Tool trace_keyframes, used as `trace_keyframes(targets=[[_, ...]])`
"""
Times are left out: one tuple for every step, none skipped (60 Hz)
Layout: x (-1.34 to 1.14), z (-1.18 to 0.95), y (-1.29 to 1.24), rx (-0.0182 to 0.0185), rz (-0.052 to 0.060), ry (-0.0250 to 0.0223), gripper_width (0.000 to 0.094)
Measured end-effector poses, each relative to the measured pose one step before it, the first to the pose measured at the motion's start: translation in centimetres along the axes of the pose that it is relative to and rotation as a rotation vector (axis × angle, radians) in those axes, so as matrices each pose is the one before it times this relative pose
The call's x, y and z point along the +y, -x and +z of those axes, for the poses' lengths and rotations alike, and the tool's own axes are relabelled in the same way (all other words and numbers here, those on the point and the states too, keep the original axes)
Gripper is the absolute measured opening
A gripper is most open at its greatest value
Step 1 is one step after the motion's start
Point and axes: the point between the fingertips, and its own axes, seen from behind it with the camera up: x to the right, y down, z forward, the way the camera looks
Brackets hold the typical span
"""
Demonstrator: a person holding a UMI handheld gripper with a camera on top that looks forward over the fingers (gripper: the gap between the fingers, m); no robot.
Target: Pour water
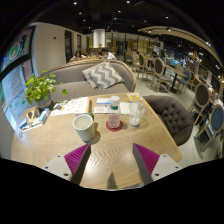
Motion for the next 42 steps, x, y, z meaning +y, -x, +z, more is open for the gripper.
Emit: trace_keyframes(targets=[[0.026,-0.788,0.237,-0.00032,-0.0017,-0.00193,0.0858],[0.113,-0.809,0.141,-0.00056,-0.0015,-0.00408,0.0858],[0.171,-0.942,0.061,0.00045,0.0001,-0.00346,0.0858],[0.122,-0.737,0.121,0.00215,0.0006,-0.00156,0.0856],[0.139,-0.706,0.149,0.00052,-0.0002,-0.00100,0.0856],[0.127,-0.687,0.163,-0.00201,-0.0018,-0.00134,0.0855],[0.138,-0.631,0.217,-0.00270,-0.0024,-0.00087,0.0857],[0.112,-0.439,0.246,-0.00111,-0.0019,0.00053,0.0857],[0.189,-0.452,0.153,-0.00043,0.0000,-0.00013,0.0858],[0.075,-0.732,0.215,-0.00116,-0.0019,-0.00004,0.0858],[0.068,-0.492,0.186,-0.00263,-0.0035,-0.00185,0.0858],[0.037,-0.421,0.173,-0.00171,-0.0044,-0.00320,0.0857],[0.052,-0.403,0.107,0.00079,-0.0042,-0.00274,0.0855],[0.075,-0.408,0.031,0.00335,-0.0031,-0.00172,0.0854],[0.082,-0.375,0.000,0.00449,-0.0014,-0.00084,0.0854],[0.078,-0.223,-0.018,0.00310,-0.0007,-0.00125,0.0855],[0.043,-0.298,0.075,0.00194,-0.0022,-0.00253,0.0855],[-0.002,-0.286,0.065,0.00086,-0.0022,-0.00357,0.0856],[-0.018,-0.230,0.075,0.00130,-0.0013,-0.00413,0.0856],[-0.003,-0.248,0.068,0.00099,-0.0009,-0.00356,0.0855],[0.014,-0.189,0.076,0.00054,-0.0010,-0.00168,0.0854],[0.028,-0.162,0.084,0.00010,-0.0011,0.00009,0.0855],[-0.034,-0.059,0.147,-0.00044,0.0003,0.00212,0.0853],[0.069,-0.152,0.033,-0.00050,0.0026,0.00222,0.0853],[0.000,-0.109,0.022,-0.00119,0.0034,0.00111,0.0854],[-0.031,-0.081,0.021,-0.00120,0.0027,-0.00049,0.0854],[-0.034,-0.089,0.008,-0.00040,0.0021,-0.00144,0.0854],[0.000,-0.094,-0.024,0.00112,0.0028,-0.00084,0.0853],[0.024,-0.063,-0.055,0.00190,0.0030,0.00141,0.0853],[0.068,-0.086,-0.042,0.00123,0.0022,0.00301,0.0853],[0.232,0.098,0.102,0.00174,0.0019,0.00138,0.0853],[0.063,-0.161,-0.058,0.00078,0.0006,0.00143,0.0855],[-0.017,-0.153,-0.076,0.00126,-0.0001,-0.00134,0.0854],[-0.066,-0.096,-0.055,0.00166,-0.0009,-0.00171,0.0854],[-0.069,-0.107,-0.046,0.00109,-0.0015,-0.00106,0.0853],[-0.068,-0.055,-0.005,0.00023,-0.0011,-0.00078,0.0850],[-0.085,-0.055,-0.007,-0.00110,-0.0004,-0.00114,0.0850],[-0.084,-0.017,0.016,-0.00182,0.0003,-0.00203,0.0853],[-0.098,-0.030,0.017,-0.00168,0.0010,-0.00218,0.0854],[-0.102,-0.031,-0.004,-0.00080,0.0027,-0.00275,0.0853],[-0.088,-0.004,-0.019,0.00022,0.0035,-0.00304,0.0853],[-0.090,-0.023,-0.020,0.00036,0.0030,-0.00284,0.0854]])
